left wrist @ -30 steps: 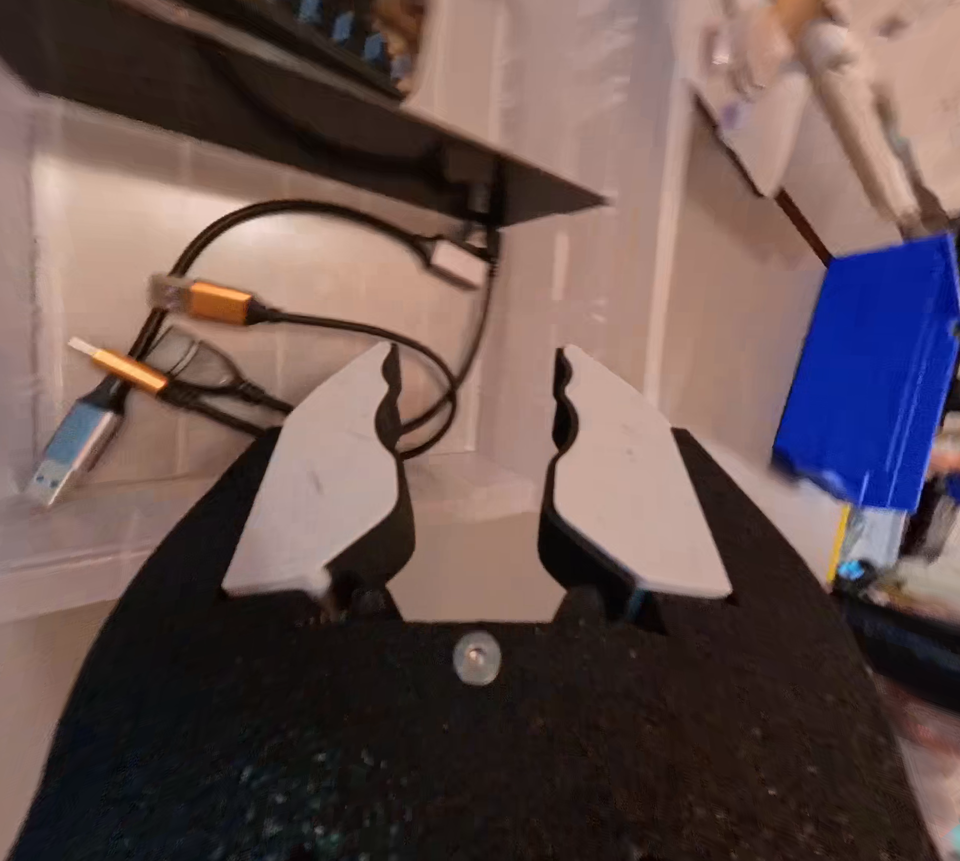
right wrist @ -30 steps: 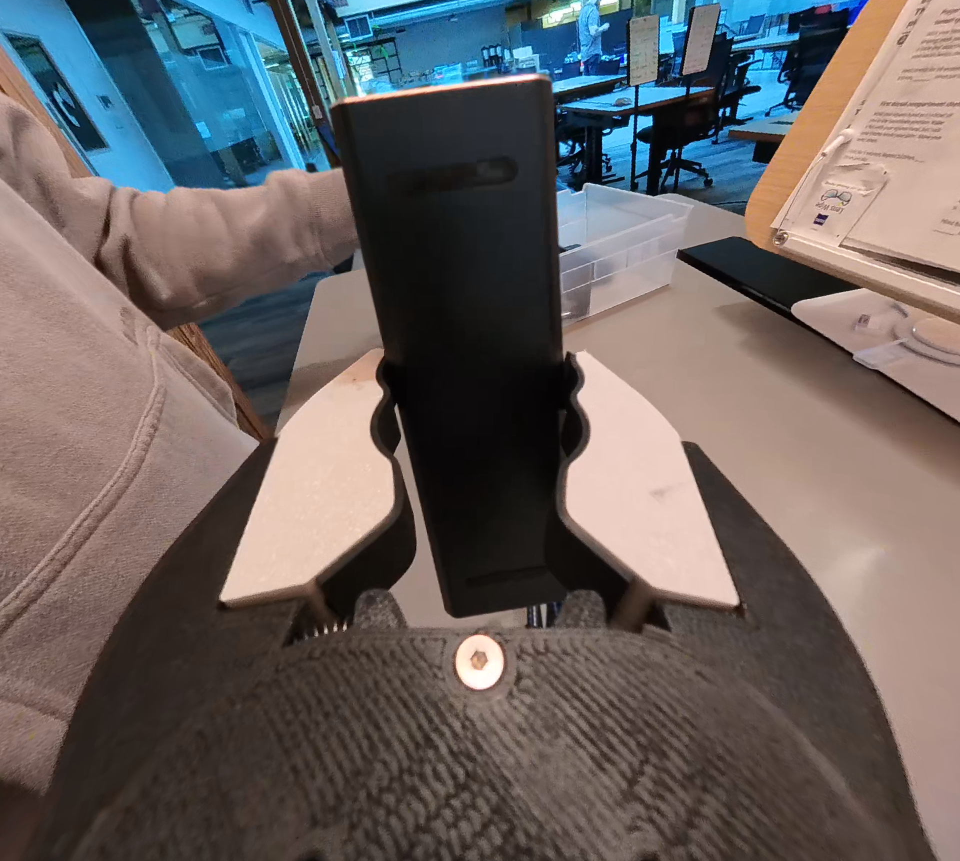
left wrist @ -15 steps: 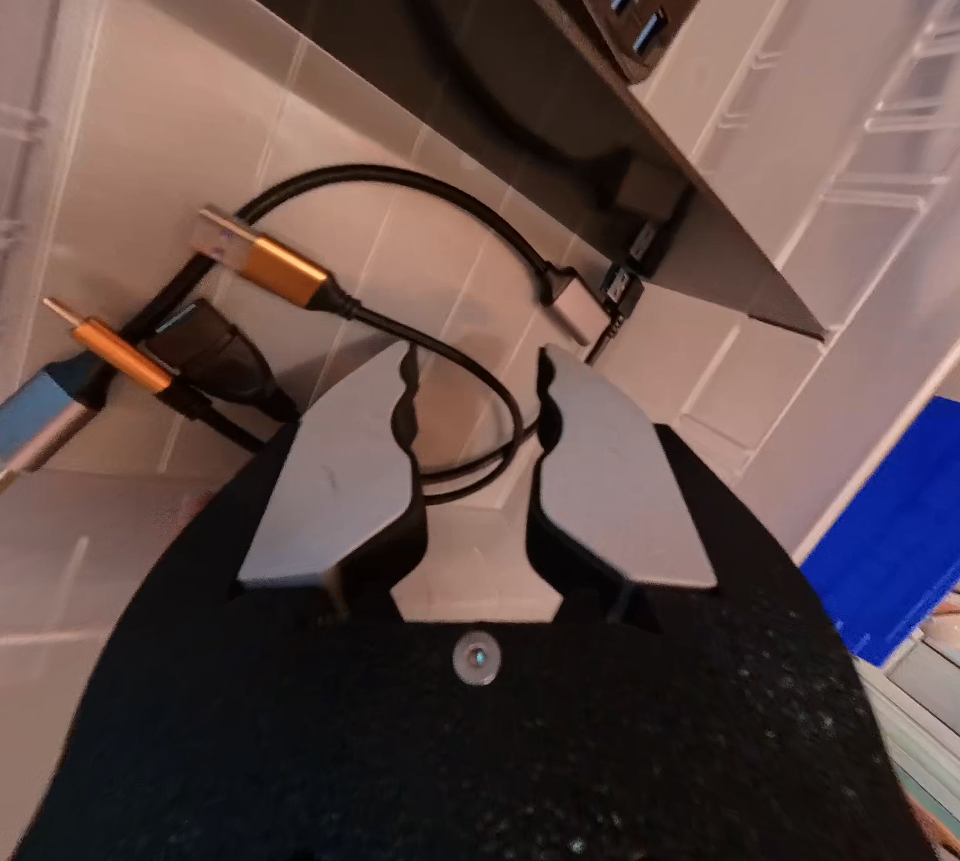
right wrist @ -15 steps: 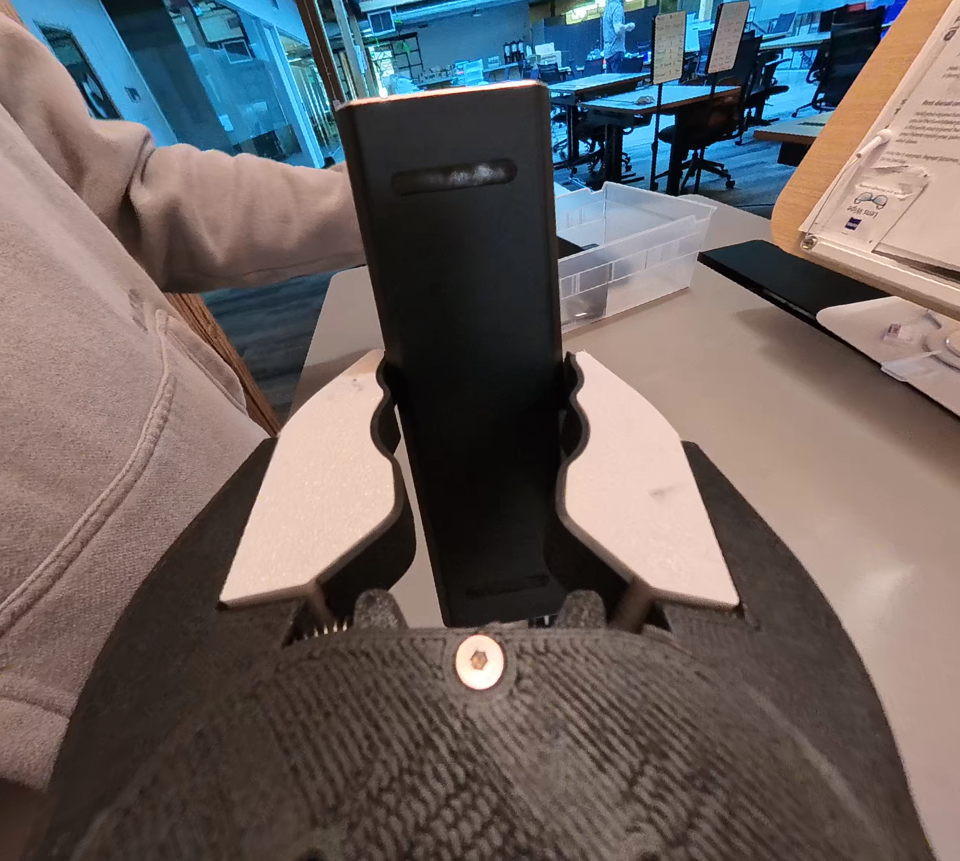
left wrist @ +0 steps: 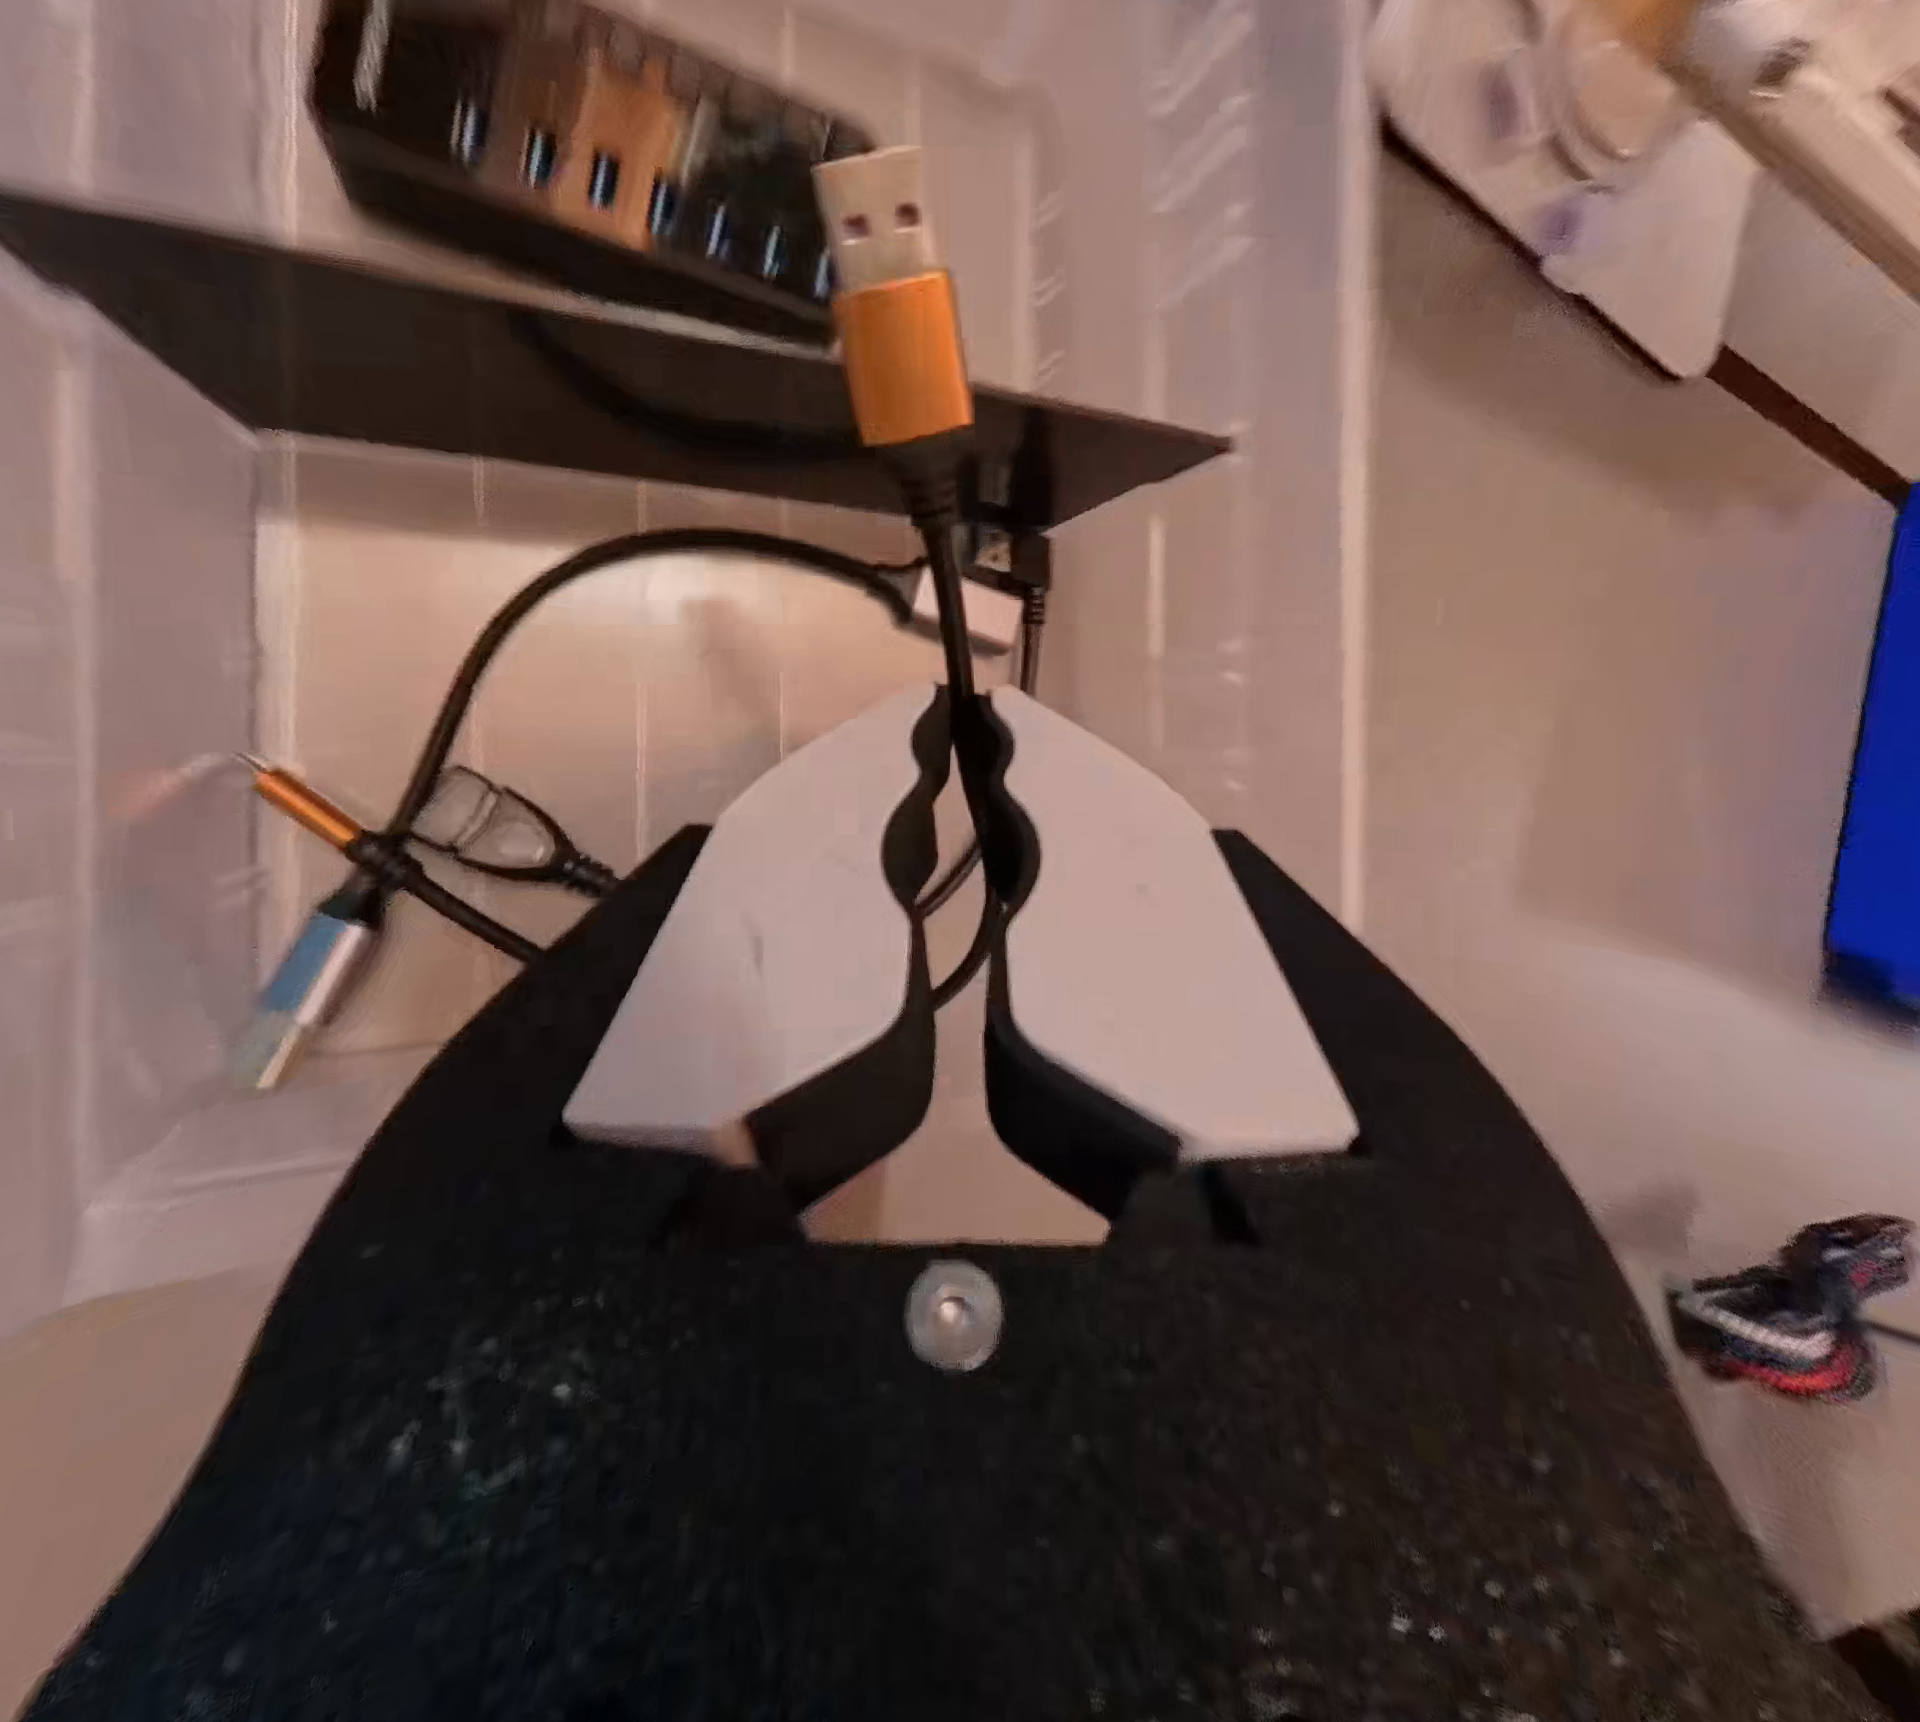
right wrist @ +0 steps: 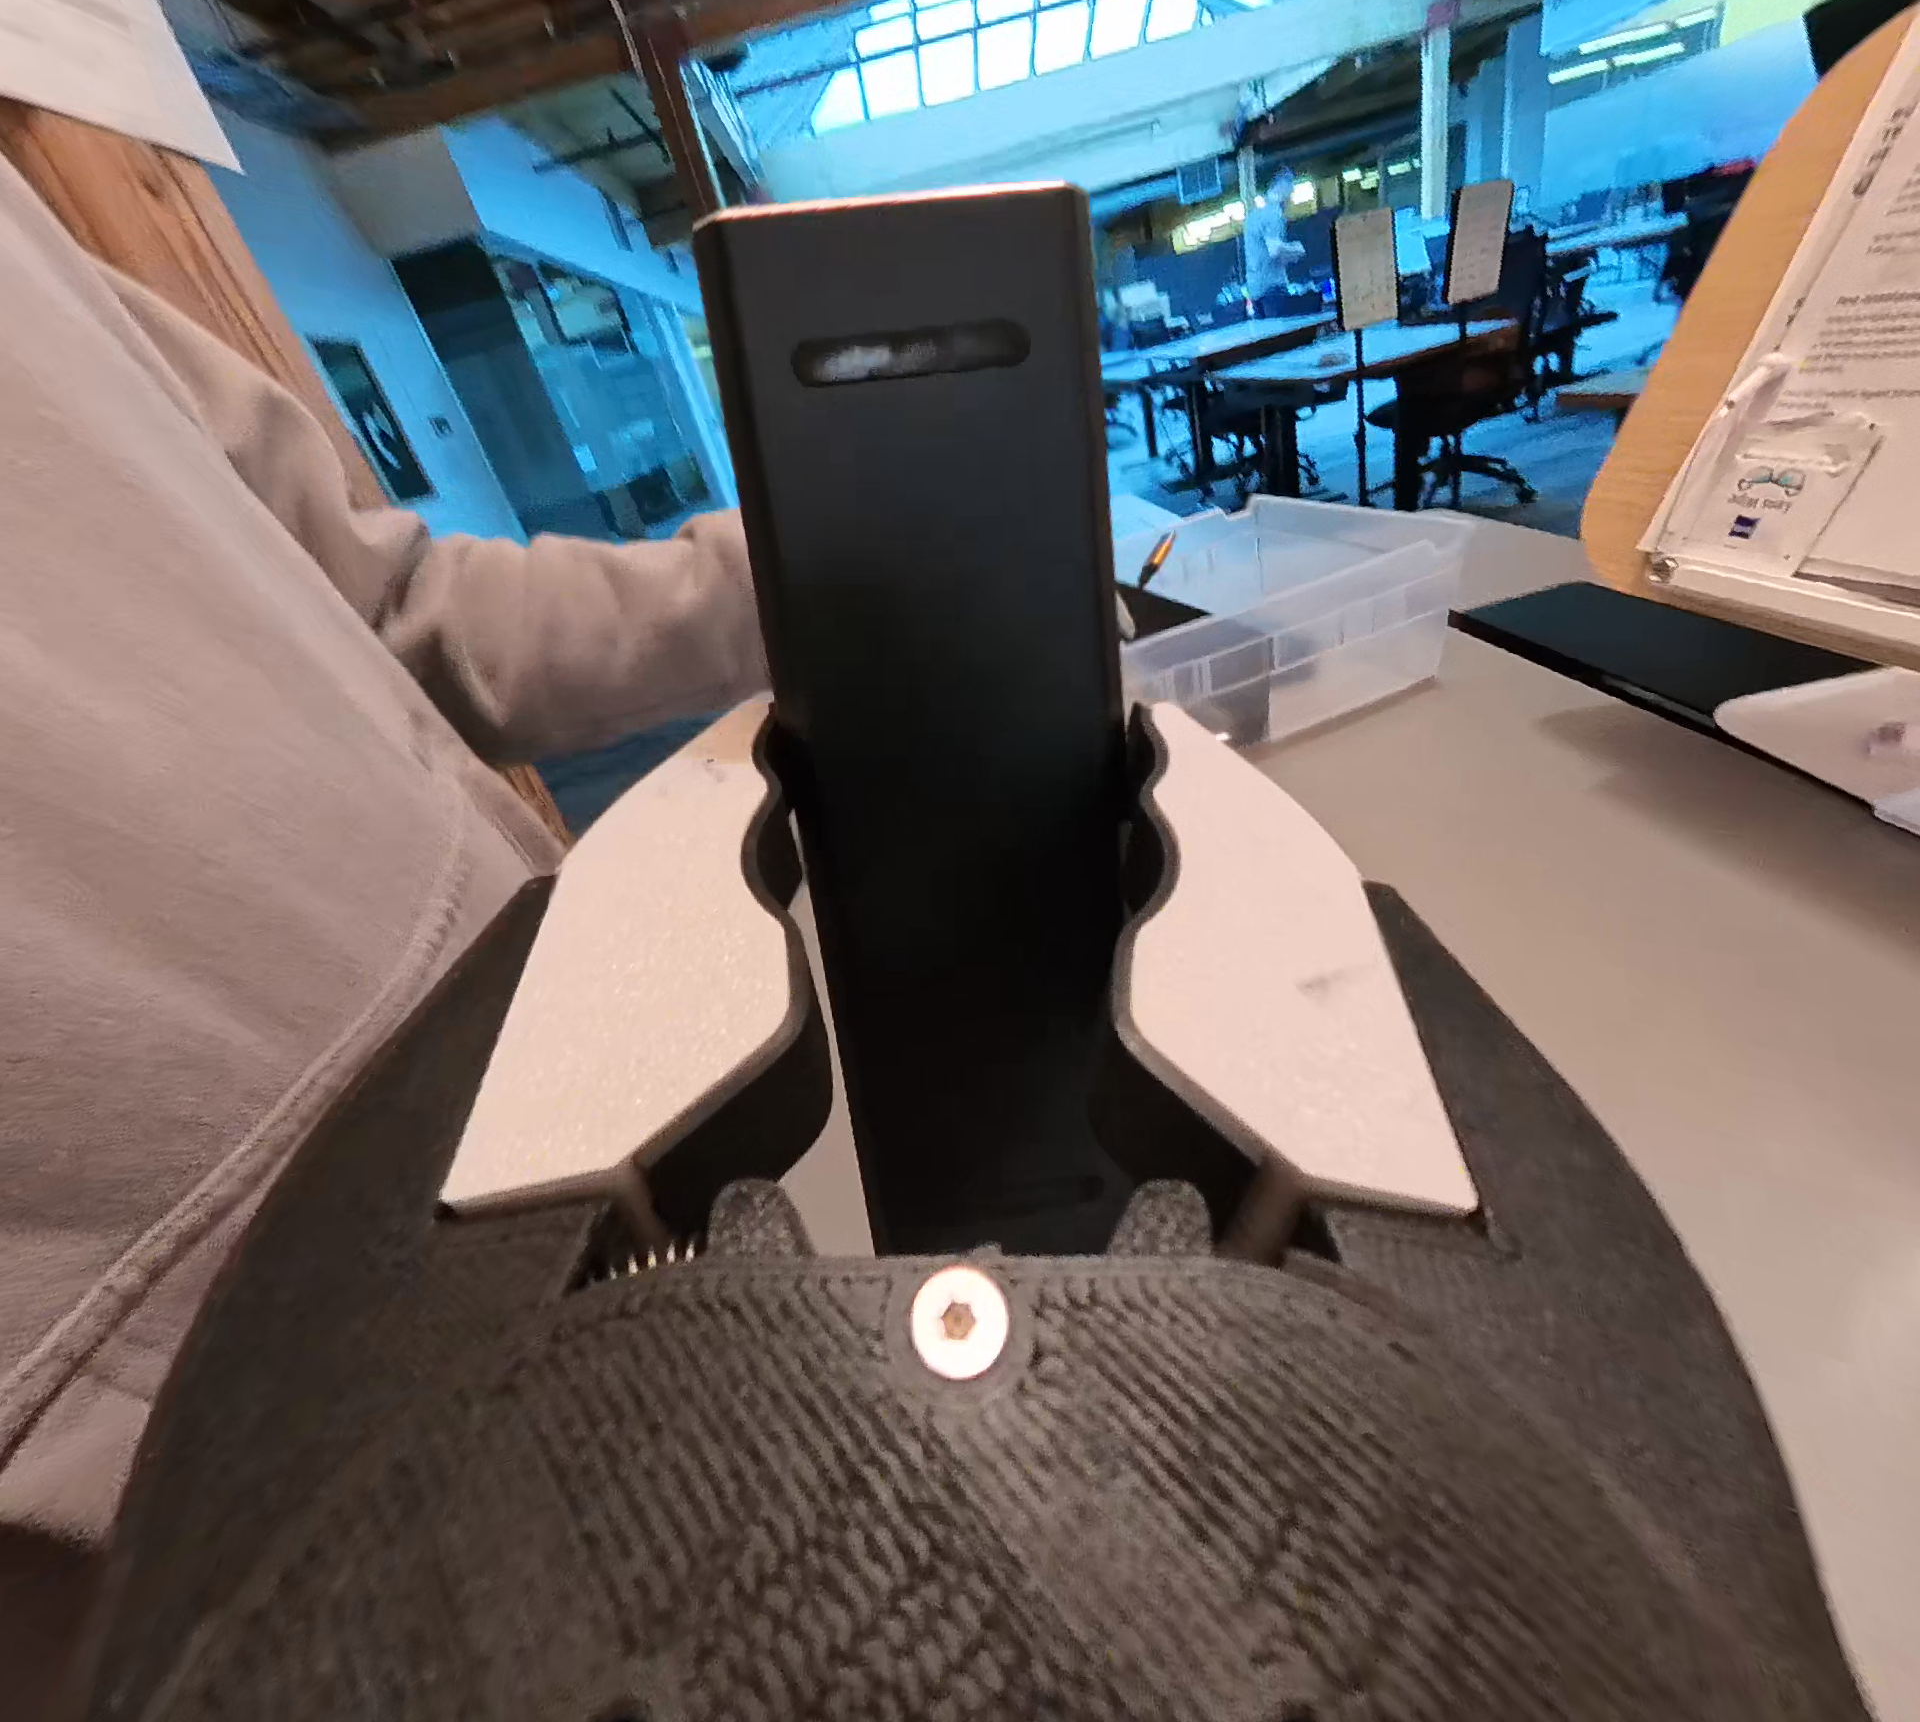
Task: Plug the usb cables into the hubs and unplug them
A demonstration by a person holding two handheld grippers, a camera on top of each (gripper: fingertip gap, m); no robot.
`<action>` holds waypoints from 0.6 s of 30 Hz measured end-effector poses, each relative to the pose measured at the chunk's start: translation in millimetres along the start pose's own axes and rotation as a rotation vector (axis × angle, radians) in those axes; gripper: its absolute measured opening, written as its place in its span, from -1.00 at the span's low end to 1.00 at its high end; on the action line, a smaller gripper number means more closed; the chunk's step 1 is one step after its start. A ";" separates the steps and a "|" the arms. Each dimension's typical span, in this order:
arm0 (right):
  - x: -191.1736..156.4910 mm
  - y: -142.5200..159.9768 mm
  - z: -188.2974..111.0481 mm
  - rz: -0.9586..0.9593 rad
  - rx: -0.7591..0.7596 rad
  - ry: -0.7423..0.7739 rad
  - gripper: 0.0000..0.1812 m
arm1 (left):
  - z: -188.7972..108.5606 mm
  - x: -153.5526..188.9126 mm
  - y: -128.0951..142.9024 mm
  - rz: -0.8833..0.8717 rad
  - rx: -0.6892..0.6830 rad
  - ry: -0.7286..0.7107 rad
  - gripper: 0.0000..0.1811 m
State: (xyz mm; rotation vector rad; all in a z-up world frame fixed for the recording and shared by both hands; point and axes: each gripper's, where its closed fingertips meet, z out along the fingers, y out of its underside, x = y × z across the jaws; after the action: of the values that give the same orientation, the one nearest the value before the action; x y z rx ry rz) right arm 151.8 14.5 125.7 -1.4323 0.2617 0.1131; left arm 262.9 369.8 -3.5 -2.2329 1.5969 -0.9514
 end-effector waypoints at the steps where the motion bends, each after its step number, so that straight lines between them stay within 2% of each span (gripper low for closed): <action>1: -0.5 -4.1 -1.2 0.012 0.029 -0.011 -0.32 | -11.5 7.9 -6.0 0.063 0.044 0.009 -0.97; 5: -3.9 -20.4 -5.7 0.063 0.144 -0.066 -0.31 | -63.0 54.9 -29.7 0.299 0.234 0.099 -0.97; 8: -6.3 -28.1 -7.1 0.089 0.194 -0.099 -0.31 | -98.4 107.5 -27.5 0.539 0.294 0.228 -0.97; 10: -10.5 -32.9 -7.8 0.111 0.227 -0.140 -0.31 | -111.1 142.2 -6.6 0.743 0.246 0.331 -0.97; 12: -11.8 -40.2 -9.4 0.149 0.289 -0.170 -0.31 | -114.3 168.6 26.8 0.949 0.158 0.438 -0.97; 15: -13.0 -46.4 -12.2 0.181 0.345 -0.200 -0.31 | -99.4 178.6 76.7 1.196 0.022 0.477 -0.97; 18: -14.4 -47.6 -13.6 0.199 0.361 -0.213 -0.31 | -82.0 184.5 116.7 1.309 -0.034 0.566 -0.97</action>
State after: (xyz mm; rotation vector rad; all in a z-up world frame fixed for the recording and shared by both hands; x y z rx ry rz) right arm 147.5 -4.3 173.5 -1.0244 0.2346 0.3612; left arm 158.9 172.4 64.3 -0.4845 2.6332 -1.0598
